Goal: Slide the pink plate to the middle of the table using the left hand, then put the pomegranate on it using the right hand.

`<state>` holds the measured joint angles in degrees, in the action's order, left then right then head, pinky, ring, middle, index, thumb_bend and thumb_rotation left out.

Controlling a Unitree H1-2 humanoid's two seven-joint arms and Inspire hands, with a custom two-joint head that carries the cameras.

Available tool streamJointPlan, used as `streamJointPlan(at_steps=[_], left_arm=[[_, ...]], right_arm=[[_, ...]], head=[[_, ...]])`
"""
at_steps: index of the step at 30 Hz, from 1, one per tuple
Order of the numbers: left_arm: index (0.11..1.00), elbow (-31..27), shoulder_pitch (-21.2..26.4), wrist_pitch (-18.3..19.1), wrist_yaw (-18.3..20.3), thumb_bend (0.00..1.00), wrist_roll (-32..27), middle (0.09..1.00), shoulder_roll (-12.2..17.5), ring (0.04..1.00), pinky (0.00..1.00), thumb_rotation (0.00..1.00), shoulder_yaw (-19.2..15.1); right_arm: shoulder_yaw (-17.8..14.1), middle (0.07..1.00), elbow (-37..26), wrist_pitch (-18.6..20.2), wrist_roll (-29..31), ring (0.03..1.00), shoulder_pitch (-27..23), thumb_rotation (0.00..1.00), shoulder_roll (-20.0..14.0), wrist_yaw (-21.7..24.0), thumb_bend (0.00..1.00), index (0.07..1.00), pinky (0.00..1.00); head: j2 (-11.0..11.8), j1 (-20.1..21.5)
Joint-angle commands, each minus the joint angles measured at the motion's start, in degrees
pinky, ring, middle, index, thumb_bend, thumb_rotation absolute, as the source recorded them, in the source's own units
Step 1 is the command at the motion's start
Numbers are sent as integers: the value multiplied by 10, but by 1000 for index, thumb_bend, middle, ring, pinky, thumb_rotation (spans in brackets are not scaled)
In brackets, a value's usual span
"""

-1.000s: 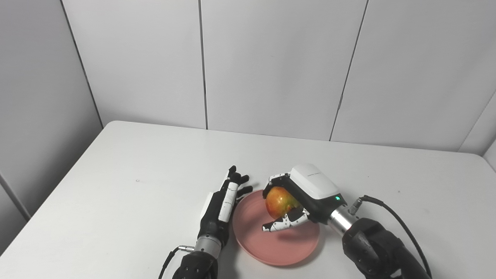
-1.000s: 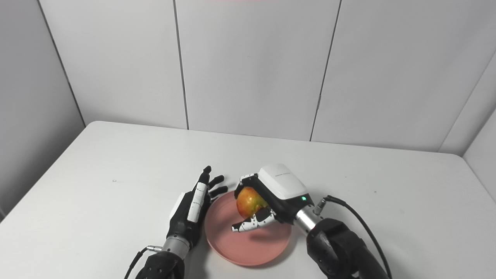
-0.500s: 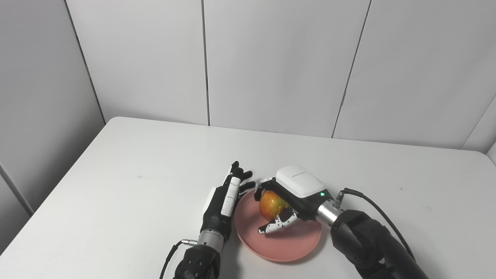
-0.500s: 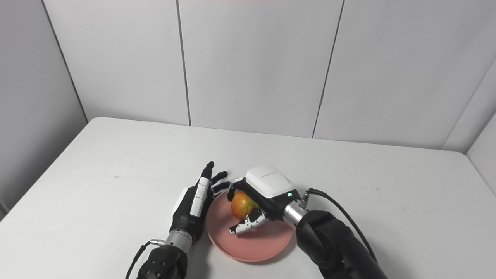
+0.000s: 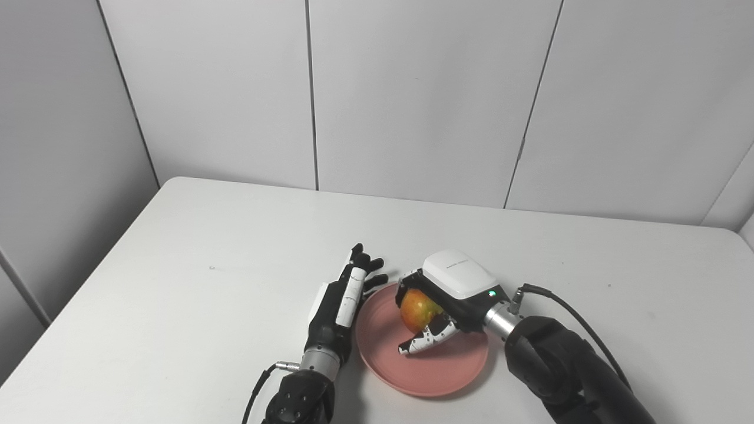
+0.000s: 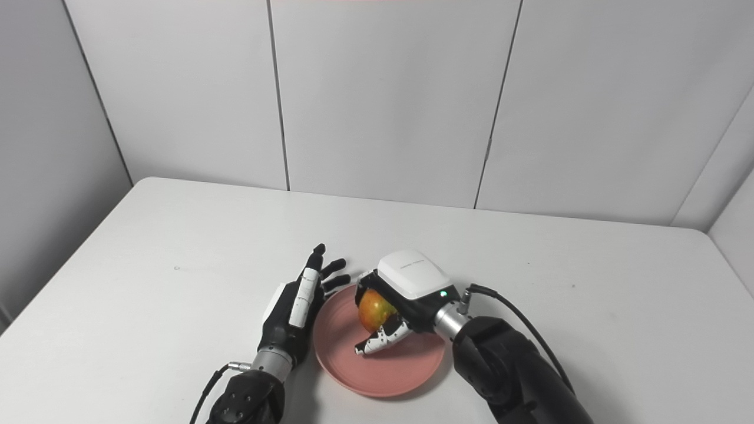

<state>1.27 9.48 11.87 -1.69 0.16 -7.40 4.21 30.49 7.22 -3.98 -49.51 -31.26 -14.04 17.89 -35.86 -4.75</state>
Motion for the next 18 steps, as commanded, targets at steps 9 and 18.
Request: streamJointPlan(at_steps=[9, 18], left_arm=[[1000, -3, 24, -18, 1, 964, -4, 890, -6, 844, 803, 967, -3], [1000, -2, 23, -22, 2, 951, -1, 891, -6, 839, 771, 971, 0]], right_arm=[[-13, 537, -18, -29, 3, 480, -21, 572, -6, -30, 718, 570, 417], [-22, 555, -30, -46, 16, 493, -9, 710, -9, -47, 818, 611, 426]], head=[[1, 6], [0, 4]])
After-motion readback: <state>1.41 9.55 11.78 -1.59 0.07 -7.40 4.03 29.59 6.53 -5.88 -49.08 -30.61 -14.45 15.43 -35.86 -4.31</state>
